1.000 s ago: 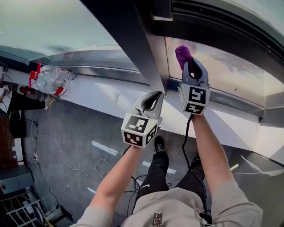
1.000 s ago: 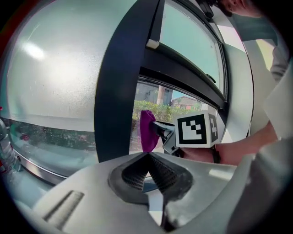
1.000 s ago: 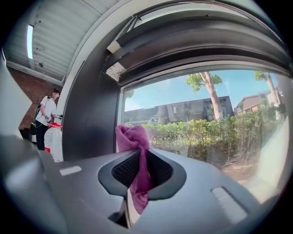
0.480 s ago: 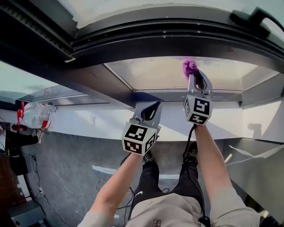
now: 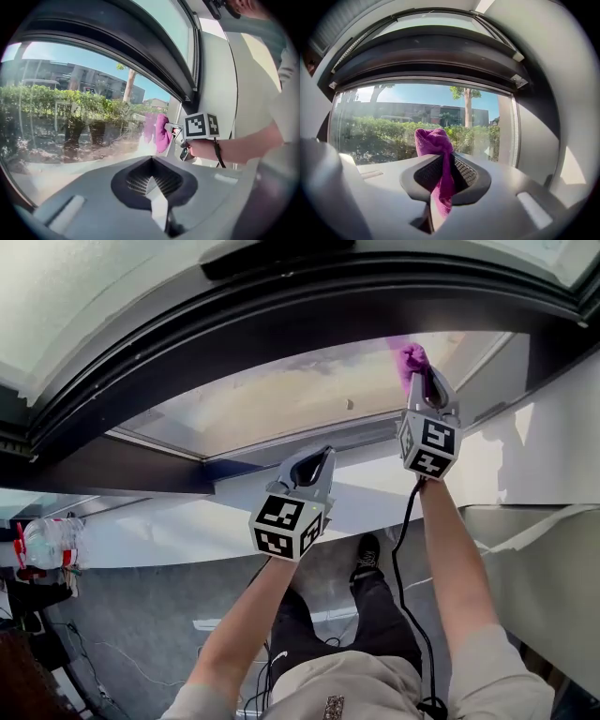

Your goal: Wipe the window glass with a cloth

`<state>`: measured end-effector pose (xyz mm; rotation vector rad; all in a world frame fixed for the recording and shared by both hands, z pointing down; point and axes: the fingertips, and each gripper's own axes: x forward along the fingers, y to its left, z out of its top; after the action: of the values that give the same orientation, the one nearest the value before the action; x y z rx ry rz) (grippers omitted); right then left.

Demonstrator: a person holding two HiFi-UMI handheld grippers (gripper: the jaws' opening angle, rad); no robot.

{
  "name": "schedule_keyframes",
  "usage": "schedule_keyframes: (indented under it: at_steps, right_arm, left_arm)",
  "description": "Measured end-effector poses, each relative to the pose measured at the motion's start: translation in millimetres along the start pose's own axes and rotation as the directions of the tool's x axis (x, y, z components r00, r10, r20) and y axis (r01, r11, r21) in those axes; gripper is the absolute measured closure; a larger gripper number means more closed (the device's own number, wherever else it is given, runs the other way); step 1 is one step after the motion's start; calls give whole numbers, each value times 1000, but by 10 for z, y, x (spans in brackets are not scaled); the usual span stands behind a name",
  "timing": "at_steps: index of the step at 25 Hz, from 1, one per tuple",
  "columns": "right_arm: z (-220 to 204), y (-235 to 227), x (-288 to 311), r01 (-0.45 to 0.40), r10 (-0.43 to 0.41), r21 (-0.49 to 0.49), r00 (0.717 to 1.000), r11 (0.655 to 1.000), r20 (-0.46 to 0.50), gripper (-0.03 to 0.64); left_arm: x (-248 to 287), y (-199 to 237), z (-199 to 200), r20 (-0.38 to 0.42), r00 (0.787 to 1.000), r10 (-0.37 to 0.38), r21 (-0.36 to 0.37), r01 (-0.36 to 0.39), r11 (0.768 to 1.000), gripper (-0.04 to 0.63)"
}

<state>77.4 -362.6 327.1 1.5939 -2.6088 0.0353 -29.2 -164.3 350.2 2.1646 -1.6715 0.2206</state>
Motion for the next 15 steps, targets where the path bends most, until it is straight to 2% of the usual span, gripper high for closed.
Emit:
schedule_keyframes:
  at_steps: [4,7,11,15]
  right_arm:
    - [-39,-814,84,83,-83,17,997,996,-2,553]
    - [-68,-1241,130,136,-136,41,991,990,-10,553]
    - [-144,-1615,182,210,-207,108,978,972,-34,554]
    - [-207,-1873,172,301,-297,179,954,937,-49,554]
  left_arm:
    - [387,-392,-2,-21,999,-40,34,41,999,594]
    - [568,-564,19,-33,998,-54,50,56,997,594]
    - [739,-727,73,-36,997,-65,54,67,996,594]
    - [820,-802,105,-42,997,-72,48,74,996,594]
